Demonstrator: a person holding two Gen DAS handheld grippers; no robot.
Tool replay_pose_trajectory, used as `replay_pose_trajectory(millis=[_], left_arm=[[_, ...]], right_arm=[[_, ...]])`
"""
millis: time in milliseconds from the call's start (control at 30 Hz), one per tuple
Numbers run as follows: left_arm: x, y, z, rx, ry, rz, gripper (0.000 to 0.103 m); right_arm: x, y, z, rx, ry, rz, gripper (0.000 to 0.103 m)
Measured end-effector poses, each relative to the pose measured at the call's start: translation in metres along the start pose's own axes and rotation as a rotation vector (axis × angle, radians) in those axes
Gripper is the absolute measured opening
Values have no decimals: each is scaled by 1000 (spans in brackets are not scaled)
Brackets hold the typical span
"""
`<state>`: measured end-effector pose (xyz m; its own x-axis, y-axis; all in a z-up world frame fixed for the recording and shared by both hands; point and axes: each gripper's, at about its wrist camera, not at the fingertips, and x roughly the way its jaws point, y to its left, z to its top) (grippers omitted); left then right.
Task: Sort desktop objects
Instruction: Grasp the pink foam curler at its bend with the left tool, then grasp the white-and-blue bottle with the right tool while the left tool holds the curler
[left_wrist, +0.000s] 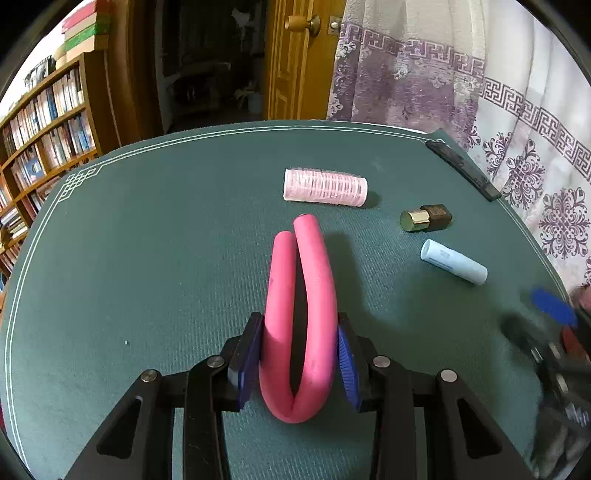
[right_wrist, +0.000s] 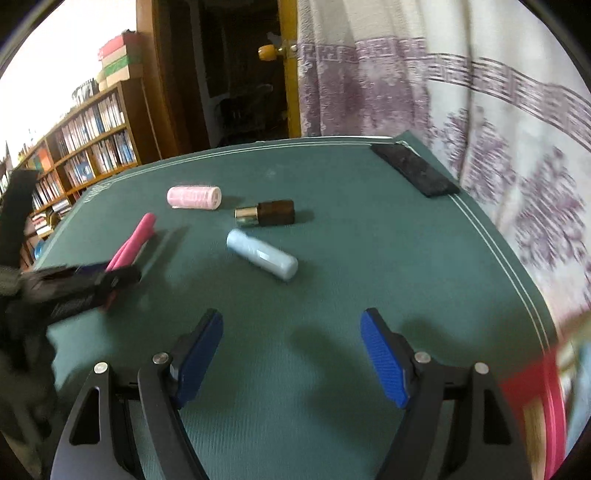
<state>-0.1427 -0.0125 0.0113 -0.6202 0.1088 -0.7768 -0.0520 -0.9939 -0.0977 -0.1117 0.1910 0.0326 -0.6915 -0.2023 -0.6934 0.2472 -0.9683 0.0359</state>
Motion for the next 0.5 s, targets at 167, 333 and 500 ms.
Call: replay_pose_trajectory(millis=[167,333,500], left_arm=[[1,-1,4,3,-7,-8,40],[-3,4,2,1,-11,-15,40],[-4,4,1,2,-14,-14,40]], right_arm=[[31,9,29,-66,-14,-4,80],[54,19,39,-119,27,4,69],[66,18,36,-119,86,44,25]])
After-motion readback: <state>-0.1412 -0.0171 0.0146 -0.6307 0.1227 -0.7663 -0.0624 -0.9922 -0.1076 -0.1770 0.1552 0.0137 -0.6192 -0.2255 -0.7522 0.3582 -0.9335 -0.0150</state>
